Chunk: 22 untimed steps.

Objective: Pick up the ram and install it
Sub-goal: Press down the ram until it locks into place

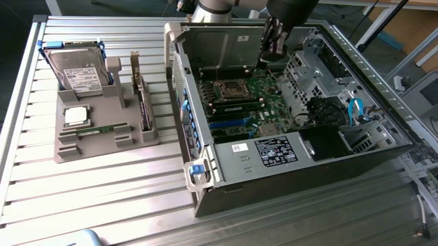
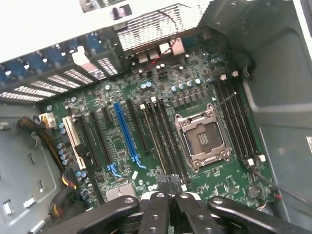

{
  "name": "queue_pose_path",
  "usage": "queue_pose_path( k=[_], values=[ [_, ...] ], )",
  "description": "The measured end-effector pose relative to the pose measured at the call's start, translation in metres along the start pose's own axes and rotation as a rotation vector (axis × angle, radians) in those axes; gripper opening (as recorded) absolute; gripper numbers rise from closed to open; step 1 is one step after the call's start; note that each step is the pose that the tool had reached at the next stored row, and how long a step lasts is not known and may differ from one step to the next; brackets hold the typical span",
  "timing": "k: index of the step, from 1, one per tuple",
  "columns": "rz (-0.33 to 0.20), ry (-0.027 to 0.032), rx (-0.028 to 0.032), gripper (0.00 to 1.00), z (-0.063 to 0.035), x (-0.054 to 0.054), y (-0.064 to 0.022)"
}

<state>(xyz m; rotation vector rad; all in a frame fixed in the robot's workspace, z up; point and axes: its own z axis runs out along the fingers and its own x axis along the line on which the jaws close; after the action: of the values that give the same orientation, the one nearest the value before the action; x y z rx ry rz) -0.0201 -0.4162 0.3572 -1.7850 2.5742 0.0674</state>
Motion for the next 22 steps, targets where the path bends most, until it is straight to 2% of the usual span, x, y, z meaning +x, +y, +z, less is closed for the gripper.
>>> queue_pose_path(
  k=[22],
  values=[
    [0.335,-0.0102,0.0105,0.11,0.0002,0.0,0.0]
  ],
)
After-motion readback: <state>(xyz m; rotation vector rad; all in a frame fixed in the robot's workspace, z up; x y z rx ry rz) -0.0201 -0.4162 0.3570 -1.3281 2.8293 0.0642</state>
